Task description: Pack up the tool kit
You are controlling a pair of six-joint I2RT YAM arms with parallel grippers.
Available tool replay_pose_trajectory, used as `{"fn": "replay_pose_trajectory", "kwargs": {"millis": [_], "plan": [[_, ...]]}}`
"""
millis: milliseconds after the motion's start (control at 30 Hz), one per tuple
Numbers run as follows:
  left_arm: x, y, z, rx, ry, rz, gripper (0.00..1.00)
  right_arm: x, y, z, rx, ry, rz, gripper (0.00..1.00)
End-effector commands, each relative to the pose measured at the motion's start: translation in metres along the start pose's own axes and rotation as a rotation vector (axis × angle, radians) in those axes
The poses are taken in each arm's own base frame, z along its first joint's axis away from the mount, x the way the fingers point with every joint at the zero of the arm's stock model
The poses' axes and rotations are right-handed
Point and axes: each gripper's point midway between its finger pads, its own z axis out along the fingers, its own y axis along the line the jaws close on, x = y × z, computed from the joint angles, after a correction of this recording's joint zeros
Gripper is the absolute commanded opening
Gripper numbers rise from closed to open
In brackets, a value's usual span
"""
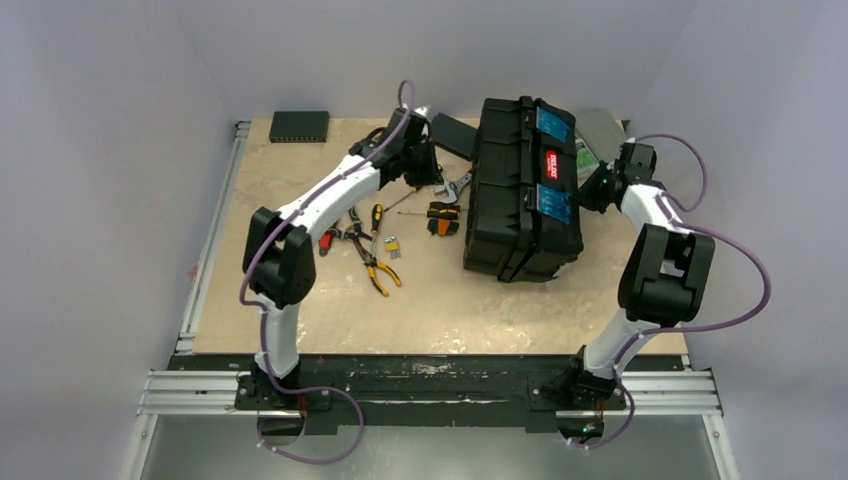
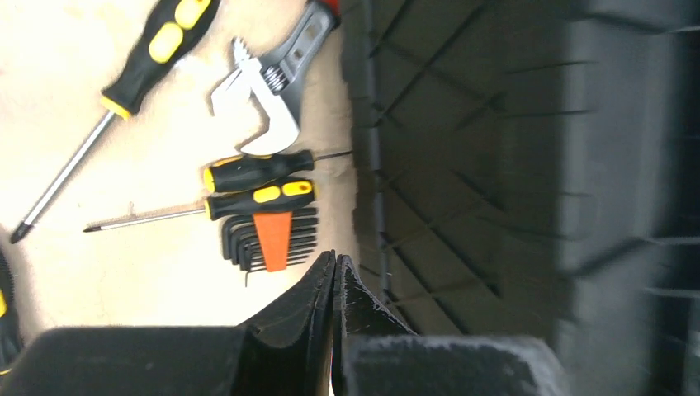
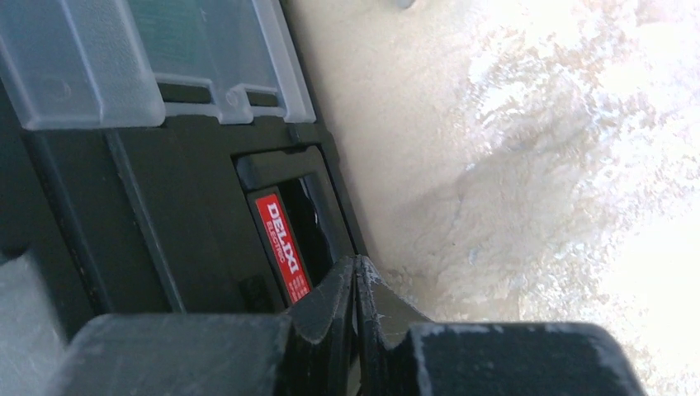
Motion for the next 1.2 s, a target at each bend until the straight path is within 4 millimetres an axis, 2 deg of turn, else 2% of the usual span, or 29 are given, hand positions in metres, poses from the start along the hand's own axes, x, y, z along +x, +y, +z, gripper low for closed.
{"fn": "replay_pose_trajectory", "kwargs": {"millis": [0, 67, 233, 400, 500, 600, 800, 933, 1033, 1167], "plan": [[0.042, 0.026, 0.040, -0.052, 0.125, -0.031, 0.00, -0.006, 0.041, 0.000, -0.067, -0.018, -0.080, 0.05], [0.054, 0.028, 0.053, -0.035, 0.161, -0.051, 0.00, -0.006, 0.045, 0.000, -0.062, -0.019, -0.093, 0.05], [0.082, 0.016, 0.077, 0.010, 0.233, -0.062, 0.00, -0.006, 0.055, -0.005, -0.066, -0.020, -0.121, 0.05], [0.107, -0.011, 0.090, 0.067, 0.287, -0.060, 0.00, -0.009, 0.067, -0.017, -0.089, -0.034, -0.145, 0.05], [0.111, -0.029, 0.094, 0.115, 0.292, -0.057, 0.00, -0.009, 0.073, -0.024, -0.108, -0.026, -0.162, 0.05], [0.112, -0.053, 0.093, 0.166, 0.293, -0.025, 0.00, -0.005, 0.077, -0.033, -0.122, -0.017, -0.181, 0.05], [0.126, -0.118, 0.090, 0.275, 0.309, 0.028, 0.00, 0.000, 0.083, -0.061, -0.149, -0.041, -0.204, 0.06], [0.131, -0.151, 0.087, 0.327, 0.311, 0.044, 0.00, -0.001, 0.089, -0.078, -0.169, -0.059, -0.217, 0.06], [0.131, -0.165, 0.082, 0.345, 0.298, 0.052, 0.00, -0.004, 0.094, -0.088, -0.179, -0.071, -0.221, 0.06], [0.132, -0.166, 0.077, 0.354, 0.288, 0.048, 0.00, -0.006, 0.102, -0.098, -0.199, -0.072, -0.224, 0.06]]}}
